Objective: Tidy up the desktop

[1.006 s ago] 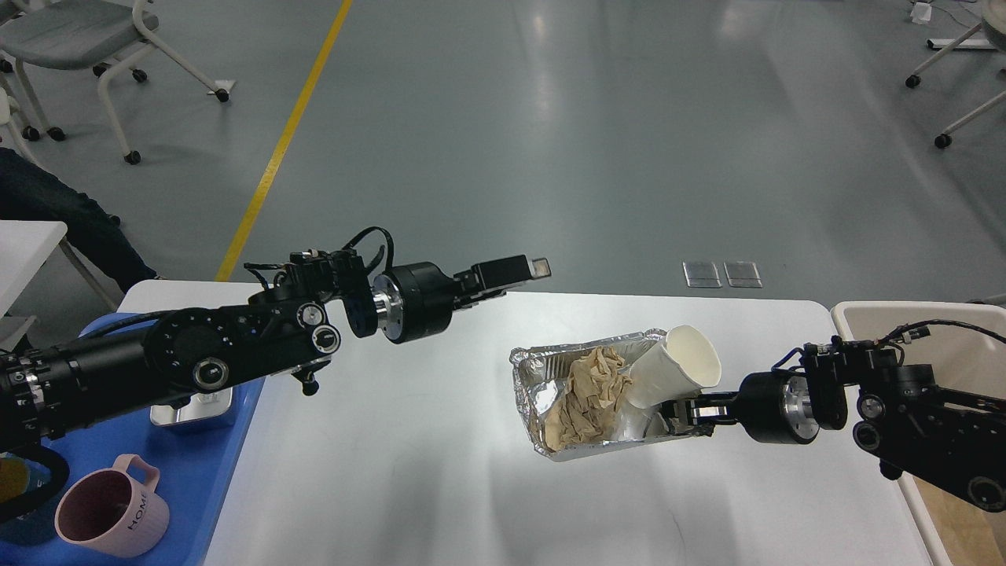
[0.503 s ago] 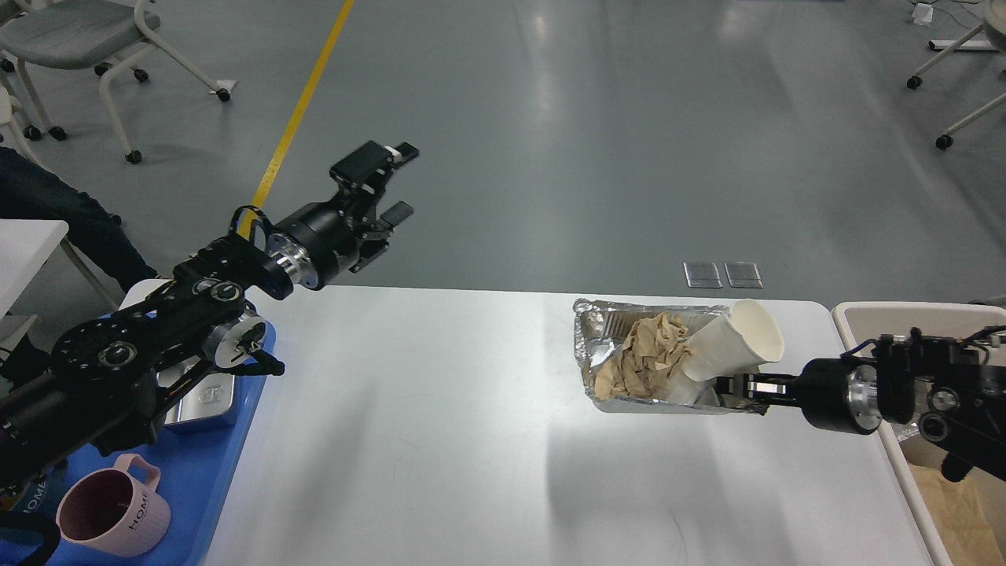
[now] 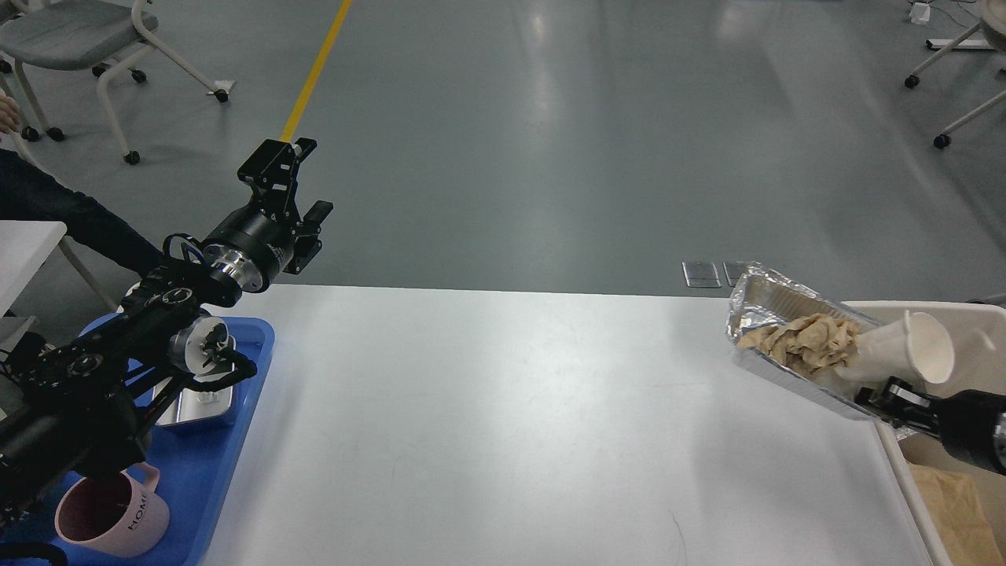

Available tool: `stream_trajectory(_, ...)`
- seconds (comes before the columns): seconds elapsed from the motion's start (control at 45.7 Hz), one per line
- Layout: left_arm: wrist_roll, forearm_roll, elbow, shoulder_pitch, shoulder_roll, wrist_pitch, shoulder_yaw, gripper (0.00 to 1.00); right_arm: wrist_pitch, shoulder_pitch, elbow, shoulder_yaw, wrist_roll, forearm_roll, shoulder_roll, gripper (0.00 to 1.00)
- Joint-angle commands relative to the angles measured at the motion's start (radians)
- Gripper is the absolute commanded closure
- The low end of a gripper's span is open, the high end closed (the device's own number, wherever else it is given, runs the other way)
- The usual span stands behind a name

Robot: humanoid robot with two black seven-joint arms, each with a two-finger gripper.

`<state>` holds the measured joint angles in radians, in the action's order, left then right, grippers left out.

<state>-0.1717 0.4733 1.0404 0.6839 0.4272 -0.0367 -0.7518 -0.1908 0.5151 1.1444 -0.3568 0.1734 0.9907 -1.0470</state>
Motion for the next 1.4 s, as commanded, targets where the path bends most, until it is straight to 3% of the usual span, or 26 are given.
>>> stream_trajectory(0.0,-0.017,-0.057,-0.037,-0.043,-0.044,0.000,-0.067,0.04,0.004,-0.029,-0.115,0.002,0.003,-0.053,0.008,1.00)
stream_trajectory(0.284,-0.017,-0.162,-0.063,-0.136,-0.139,0.037,-0.254,0.04,0.004,-0.062,-0.410,0.010,0.011,-0.208,0.114,1.00)
stream_trajectory(0.59,0.000,-0.159,-0.065,-0.161,-0.139,0.124,-0.222,0.04,0.001,-0.113,-0.768,0.004,0.008,-0.394,0.268,1.00)
stream_trajectory(0.612,0.000,-0.159,-0.065,-0.162,-0.139,0.124,-0.221,0.04,0.002,-0.113,-0.794,0.004,0.005,-0.406,0.281,0.94)
stream_trajectory(0.656,0.000,-0.160,-0.065,-0.161,-0.139,0.123,-0.221,0.04,0.008,-0.115,-0.851,0.004,0.003,-0.443,0.311,0.68)
stream_trajectory(0.678,0.000,-0.160,-0.066,-0.161,-0.139,0.123,-0.221,0.04,0.010,-0.115,-0.880,0.005,0.005,-0.467,0.327,0.50)
stream_trajectory(0.7,0.000,-0.162,-0.066,-0.161,-0.139,0.123,-0.222,0.04,0.007,-0.113,-0.906,0.010,0.003,-0.489,0.346,0.20)
stream_trajectory(0.722,0.000,-0.162,-0.066,-0.161,-0.139,0.123,-0.227,0.04,0.008,-0.115,-0.937,0.019,0.000,-0.504,0.361,0.00)
stream_trajectory(0.897,-0.003,-0.185,-0.083,-0.168,-0.156,0.124,-0.248,0.04,0.010,-0.112,-1.046,0.021,0.000,-0.546,0.438,0.00)
stream_trajectory(1.246,0.000,-0.260,-0.085,-0.222,-0.176,0.126,-0.294,0.04,0.044,-0.013,-1.037,0.001,0.011,-0.552,0.539,0.00)
stream_trajectory(1.378,0.000,-0.262,-0.083,-0.241,-0.176,0.126,-0.314,0.04,0.034,0.060,-1.025,-0.213,0.011,-0.694,0.548,0.00)
